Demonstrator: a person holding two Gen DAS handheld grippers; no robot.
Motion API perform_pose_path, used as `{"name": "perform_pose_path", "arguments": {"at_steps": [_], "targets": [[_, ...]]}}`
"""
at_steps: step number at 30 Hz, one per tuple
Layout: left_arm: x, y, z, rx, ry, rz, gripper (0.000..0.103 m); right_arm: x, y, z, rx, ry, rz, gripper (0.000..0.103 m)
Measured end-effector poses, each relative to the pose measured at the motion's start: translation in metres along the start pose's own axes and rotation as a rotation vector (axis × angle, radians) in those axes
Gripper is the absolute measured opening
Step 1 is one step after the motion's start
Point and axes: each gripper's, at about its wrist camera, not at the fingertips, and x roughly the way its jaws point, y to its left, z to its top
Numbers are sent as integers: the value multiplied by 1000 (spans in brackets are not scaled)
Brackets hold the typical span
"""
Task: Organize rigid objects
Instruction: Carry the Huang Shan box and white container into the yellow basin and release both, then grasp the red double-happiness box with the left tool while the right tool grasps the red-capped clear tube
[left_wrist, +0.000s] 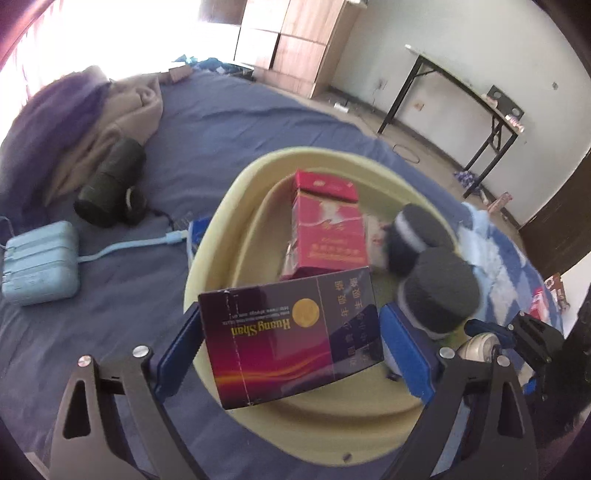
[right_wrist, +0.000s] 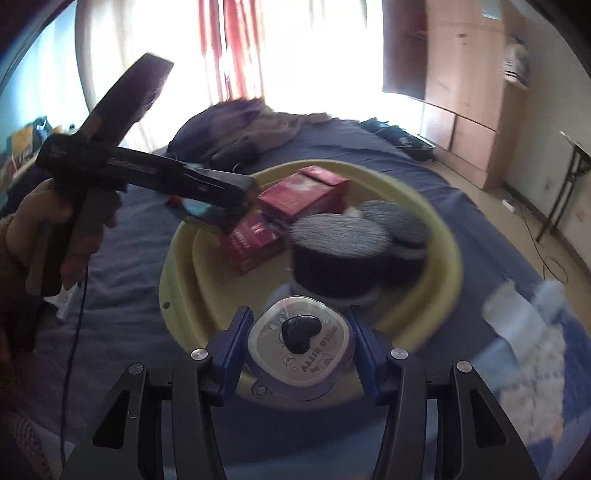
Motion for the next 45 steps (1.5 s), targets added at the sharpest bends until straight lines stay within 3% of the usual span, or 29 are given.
{"name": "perform_pose_path", "arguments": {"at_steps": [6,10,14,18,21,24,26,30,33,36,39,42,45], "targets": [[13,-11,13,22,-5,-9,93,36,1,8,-48,-1,-50,51],[18,-11,13,25,-11,4,94,52,-4,7,-46,-51,-48,51],[19,-6,6,-16,-34,-13,102,56,2,2,-56,-52,-52,52],[-1,-2,7,-83,-56,-63,103,40,2,1,-45,-82,-57,85],[-28,-17,9,-75,-109,-87,103,2,-5,1,-33,-147,-92,97],[-54,-61,10,4,-158,-152,103,-55,-23,-5,0,-225,-166,103],[-57,-96,8,81,-139,-194,103,-104,-43,-22,50,-287,-244,103],[-28,-196,-4,240,-8,-321,103,-206,-98,-91,218,-291,-475,103],[7,-269,-20,349,108,-386,103,-268,-138,-169,360,-243,-659,103],[41,-354,-43,527,178,-407,103,-292,-171,-242,526,-110,-793,103],[60,-423,-61,683,159,-423,103,-294,-185,-283,576,-60,-800,102],[72,-473,-74,799,134,-437,103,-297,-193,-302,543,-63,-914,103],[76,-504,-83,874,104,-447,103,-307,-213,-320,708,-97,-918,103]]}}
